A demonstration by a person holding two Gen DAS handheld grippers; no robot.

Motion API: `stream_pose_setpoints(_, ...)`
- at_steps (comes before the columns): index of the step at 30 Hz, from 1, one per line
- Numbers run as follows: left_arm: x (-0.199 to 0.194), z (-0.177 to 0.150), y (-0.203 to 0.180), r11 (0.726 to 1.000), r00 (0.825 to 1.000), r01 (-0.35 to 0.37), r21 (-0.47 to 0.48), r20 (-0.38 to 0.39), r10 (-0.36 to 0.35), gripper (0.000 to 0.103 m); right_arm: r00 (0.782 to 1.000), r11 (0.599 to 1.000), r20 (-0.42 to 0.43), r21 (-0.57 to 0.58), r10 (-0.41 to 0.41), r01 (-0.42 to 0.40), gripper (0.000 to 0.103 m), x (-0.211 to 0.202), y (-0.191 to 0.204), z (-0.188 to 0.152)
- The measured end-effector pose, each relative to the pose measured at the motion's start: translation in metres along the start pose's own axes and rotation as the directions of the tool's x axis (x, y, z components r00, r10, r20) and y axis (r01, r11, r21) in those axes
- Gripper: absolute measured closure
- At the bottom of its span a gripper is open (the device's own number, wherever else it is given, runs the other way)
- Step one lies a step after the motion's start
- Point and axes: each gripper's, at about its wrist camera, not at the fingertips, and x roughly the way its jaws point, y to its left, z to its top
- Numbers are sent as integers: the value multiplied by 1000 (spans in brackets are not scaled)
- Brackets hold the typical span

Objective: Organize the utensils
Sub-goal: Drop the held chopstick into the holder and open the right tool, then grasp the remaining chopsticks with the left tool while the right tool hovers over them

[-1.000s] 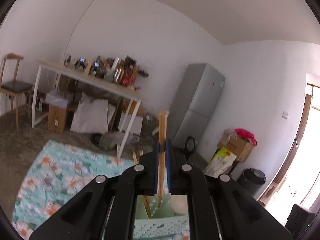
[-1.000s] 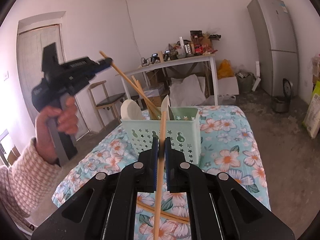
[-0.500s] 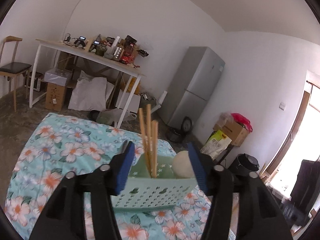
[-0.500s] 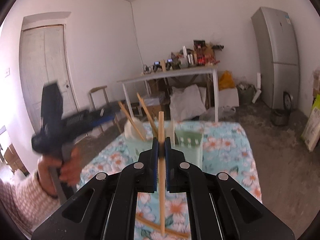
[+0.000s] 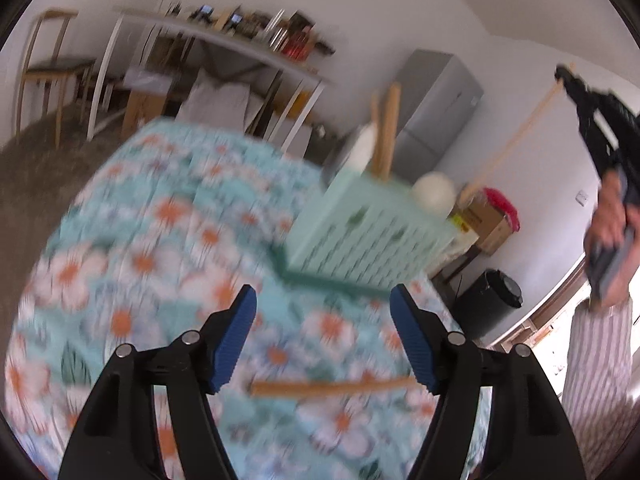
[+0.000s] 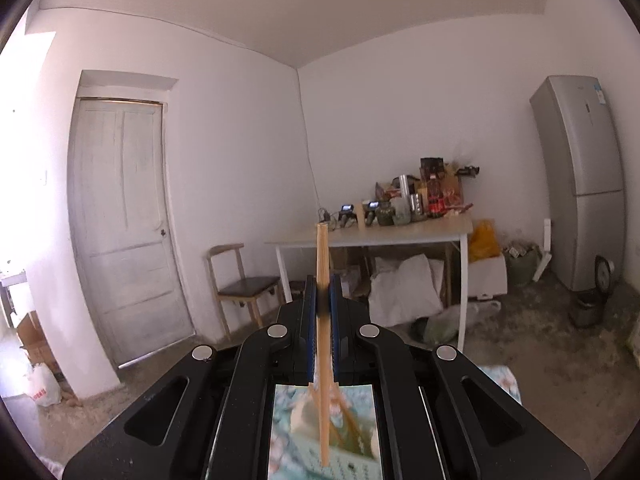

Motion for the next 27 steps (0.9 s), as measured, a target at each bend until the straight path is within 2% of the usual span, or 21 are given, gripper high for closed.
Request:
stream_pose_setpoints(5, 3, -21, 25, 995, 999, -13, -101, -49, 8, 36, 998, 998, -30, -6, -59, 59, 99, 38, -8, -13)
stream_pose_setpoints(8, 3, -25, 29, 994, 998, -21, -111, -56, 15, 36, 988, 993, -106, -47, -113, 108, 98, 65, -9, -36)
stream_pose_setpoints(11, 1, -26, 29, 994, 999, -13, -110, -48, 7, 36, 969, 992, -219, -68, -118, 105, 95, 82, -9, -63)
stream_pose_setpoints(12, 0, -26, 27, 994, 999, -11, -107, -49, 6, 36, 961, 990, -242, -84, -132, 115, 86, 83, -7, -71)
stream_pose_setpoints(13, 0, -26, 26, 995, 999, -9, -103, -52, 4, 36, 958, 987, -246, -99, -146, 125, 72, 80, -5, -76)
stream_pose_setpoints(15, 2, -26, 22, 995, 998, -2, -95, -65, -4, 36, 963, 983, -217, -122, -163, 139, 55, 64, -1, -78)
stream_pose_setpoints(16, 2, -26, 20, 996, 998, 1, -93, -69, -8, 36, 965, 981, -202, -130, -169, 145, 51, 56, 2, -77)
stream_pose_setpoints(19, 5, -28, 12, 997, 996, 24, -77, -88, -31, 36, 970, 978, -160, -132, -184, 163, 41, 27, 4, -73)
stream_pose_setpoints(22, 7, -34, 1, 995, 991, 67, -70, -116, -74, 36, 973, 982, -149, -93, -176, 164, 38, -1, 2, -76)
stream_pose_setpoints(25, 11, -41, -7, 992, 983, 102, -72, -149, -111, 36, 968, 984, -180, -53, -175, 168, 37, -23, 0, -93)
stream_pose_setpoints(27, 16, -46, -9, 986, 973, 132, -99, -177, -148, 40, 961, 985, -215, -3, -172, 175, 37, -37, -5, -112)
